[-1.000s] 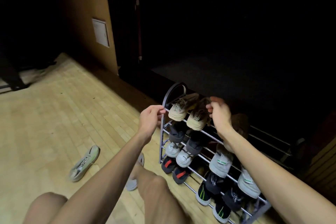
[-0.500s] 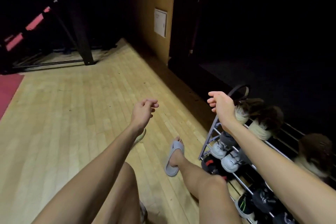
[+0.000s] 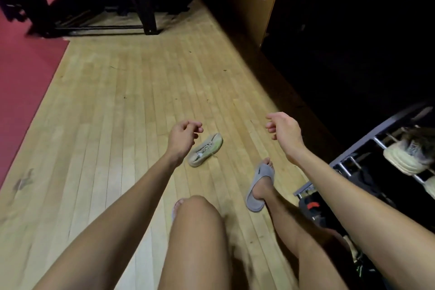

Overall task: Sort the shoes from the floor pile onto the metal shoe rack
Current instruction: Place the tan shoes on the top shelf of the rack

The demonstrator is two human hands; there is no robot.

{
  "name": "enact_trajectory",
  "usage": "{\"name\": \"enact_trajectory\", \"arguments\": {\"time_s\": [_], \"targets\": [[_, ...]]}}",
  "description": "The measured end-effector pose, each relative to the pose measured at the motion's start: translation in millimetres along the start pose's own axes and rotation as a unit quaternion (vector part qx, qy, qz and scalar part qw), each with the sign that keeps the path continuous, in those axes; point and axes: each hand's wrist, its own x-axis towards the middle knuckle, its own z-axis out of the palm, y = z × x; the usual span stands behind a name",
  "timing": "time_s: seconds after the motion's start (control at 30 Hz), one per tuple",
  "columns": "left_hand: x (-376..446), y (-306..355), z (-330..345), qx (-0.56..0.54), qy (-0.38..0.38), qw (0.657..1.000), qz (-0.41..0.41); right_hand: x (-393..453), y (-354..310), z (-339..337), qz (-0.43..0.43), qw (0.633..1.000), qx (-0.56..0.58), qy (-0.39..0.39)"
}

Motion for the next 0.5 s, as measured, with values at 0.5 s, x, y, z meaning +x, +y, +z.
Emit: {"name": "enact_trajectory", "arguments": {"time_s": [0.5], "targets": [[148, -182, 7, 0.064, 0.009, 0.991, -0.121, 130, 166, 139, 0.162, 0.978, -0.050, -0.119]]}}
